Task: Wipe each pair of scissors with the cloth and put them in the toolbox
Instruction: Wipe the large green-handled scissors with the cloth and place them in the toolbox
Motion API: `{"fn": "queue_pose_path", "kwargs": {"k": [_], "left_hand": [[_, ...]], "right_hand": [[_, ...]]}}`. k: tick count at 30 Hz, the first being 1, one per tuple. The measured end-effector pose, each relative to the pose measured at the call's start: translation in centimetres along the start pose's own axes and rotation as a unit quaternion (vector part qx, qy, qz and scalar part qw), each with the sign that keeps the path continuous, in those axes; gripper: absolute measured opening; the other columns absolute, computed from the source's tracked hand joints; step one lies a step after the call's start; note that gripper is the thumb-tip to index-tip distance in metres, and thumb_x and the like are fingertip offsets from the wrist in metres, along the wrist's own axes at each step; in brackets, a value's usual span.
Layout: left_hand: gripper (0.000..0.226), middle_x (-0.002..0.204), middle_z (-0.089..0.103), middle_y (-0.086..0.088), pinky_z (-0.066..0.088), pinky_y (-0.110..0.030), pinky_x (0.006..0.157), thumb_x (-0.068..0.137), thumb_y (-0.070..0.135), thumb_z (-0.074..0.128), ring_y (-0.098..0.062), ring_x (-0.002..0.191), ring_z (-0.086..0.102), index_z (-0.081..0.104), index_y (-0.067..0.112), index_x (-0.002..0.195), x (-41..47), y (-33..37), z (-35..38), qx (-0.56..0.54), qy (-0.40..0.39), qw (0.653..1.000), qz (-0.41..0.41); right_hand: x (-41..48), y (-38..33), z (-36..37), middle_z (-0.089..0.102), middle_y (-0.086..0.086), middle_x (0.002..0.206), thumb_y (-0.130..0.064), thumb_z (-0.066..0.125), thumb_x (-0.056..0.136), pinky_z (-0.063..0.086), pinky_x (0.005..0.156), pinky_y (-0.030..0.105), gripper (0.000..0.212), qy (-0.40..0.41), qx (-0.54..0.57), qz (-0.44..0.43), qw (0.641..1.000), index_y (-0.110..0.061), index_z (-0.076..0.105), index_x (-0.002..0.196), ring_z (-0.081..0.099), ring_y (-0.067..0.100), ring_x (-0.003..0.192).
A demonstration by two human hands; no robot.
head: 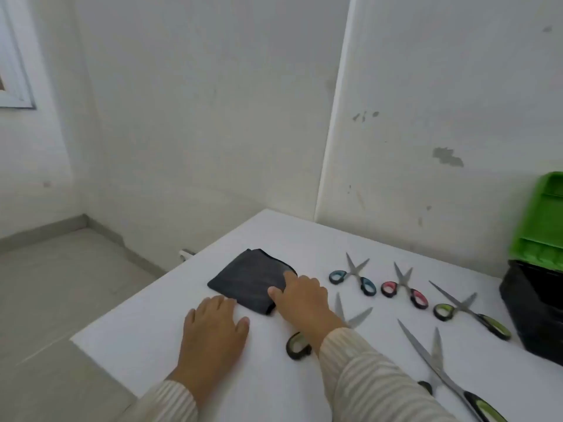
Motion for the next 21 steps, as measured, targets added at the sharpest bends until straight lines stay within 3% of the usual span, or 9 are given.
{"fn": "queue_pose_path", "kwargs": {"k": [3, 5, 7, 11, 13, 15, 18, 21], "left_hand": [[0.051, 0.144, 0.041, 0.008, 0.020, -0.034, 0.115, 0.092, 0.047, 0.036, -0.013, 0.136, 0.033, 0.040, 0.028, 0.138, 0.6, -0.5, 0.6, -0.003, 0.012, 1.000, 0.004], [0.050, 0.145, 0.040, 0.009, 0.018, -0.035, 0.116, 0.092, 0.046, 0.037, -0.012, 0.137, 0.031, 0.039, 0.029, 0.139, 0.7, -0.6, 0.6, -0.011, 0.010, 1.000, 0.009], [0.049, 0.145, 0.039, 0.010, 0.017, -0.035, 0.116, 0.092, 0.045, 0.038, -0.012, 0.137, 0.031, 0.039, 0.029, 0.139, 0.8, -0.8, 0.6, -0.021, 0.002, 1.000, 0.008], [0.053, 0.147, 0.041, 0.003, 0.025, -0.035, 0.114, 0.093, 0.042, 0.046, -0.017, 0.135, 0.037, 0.035, 0.023, 0.141, 1.3, -0.8, -0.9, -0.141, 0.008, 0.990, -0.030], [0.056, 0.151, 0.038, 0.001, 0.027, -0.035, 0.113, 0.093, 0.038, 0.048, -0.019, 0.138, 0.035, 0.032, 0.020, 0.144, 1.9, 0.0, -2.7, -0.186, 0.048, 0.981, -0.016], [0.056, 0.152, 0.035, 0.003, 0.026, -0.033, 0.112, 0.094, 0.032, 0.049, -0.017, 0.140, 0.031, 0.030, 0.020, 0.145, 2.1, 1.8, -5.2, -0.252, 0.076, 0.964, 0.036], [0.051, 0.147, 0.040, 0.013, 0.026, -0.024, 0.108, 0.094, 0.027, 0.054, -0.007, 0.135, 0.036, 0.038, 0.030, 0.142, 1.1, 5.8, -9.2, -0.414, 0.001, 0.902, 0.122], [0.031, 0.123, 0.065, 0.008, 0.042, -0.038, 0.106, 0.088, 0.025, 0.061, -0.011, 0.115, 0.058, 0.061, 0.028, 0.119, -1.4, 9.7, -10.3, -0.433, -0.129, 0.870, 0.199]], "right_hand": [[1.1, -0.9, 1.0, 0.053, 0.007, 0.120, -0.043, 0.038, 0.087, 0.030, 0.090, 0.040, 0.040, 0.002, -0.052, 0.011, 0.999, -0.021, 0.044, 0.120, 0.043, 0.027, 0.110], [1.5, -1.6, 1.5, 0.053, 0.005, 0.120, -0.024, 0.043, 0.087, 0.031, 0.090, 0.036, 0.031, 0.019, -0.031, -0.003, 0.999, -0.023, 0.048, 0.118, 0.046, 0.024, 0.108], [1.5, -1.8, 1.7, 0.054, 0.002, 0.118, -0.004, 0.044, 0.081, 0.035, 0.091, 0.030, 0.038, 0.046, 0.055, -0.032, 0.997, -0.023, 0.053, 0.113, 0.050, 0.022, 0.105], [-0.4, -2.0, -1.6, 0.056, -0.008, 0.098, 0.003, 0.042, 0.079, 0.034, 0.072, 0.004, 0.034, 0.141, 0.290, -0.089, 0.942, -0.023, 0.062, 0.089, 0.052, 0.005, 0.089], [-2.0, -2.3, -4.7, 0.058, -0.012, 0.087, 0.007, 0.043, 0.075, 0.034, 0.072, 0.000, 0.039, 0.166, 0.332, -0.129, 0.920, -0.029, 0.060, 0.074, 0.051, -0.006, 0.082], [-4.2, -1.9, -7.9, 0.058, -0.017, 0.080, 0.008, 0.044, 0.070, 0.035, 0.072, 0.003, 0.045, 0.168, 0.348, -0.172, 0.906, -0.035, 0.057, 0.064, 0.052, -0.006, 0.079], [-8.3, 0.4, -12.0, 0.060, -0.016, 0.072, -0.001, 0.042, 0.064, 0.037, 0.065, 0.007, 0.037, 0.153, 0.358, -0.199, 0.899, -0.034, 0.058, 0.059, 0.054, -0.001, 0.072], [-12.6, 4.2, -14.5, 0.061, -0.018, 0.072, 0.006, 0.046, 0.068, 0.037, 0.059, 0.009, 0.040, 0.148, 0.343, -0.171, 0.912, -0.030, 0.062, 0.060, 0.052, -0.001, 0.066]]}}
Point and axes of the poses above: each hand's wrist, its own x-axis towards the middle knuckle, its own z-axis out of the palm, y = z × x, the point moved 1 cm from there along x, towards the middle knuckle
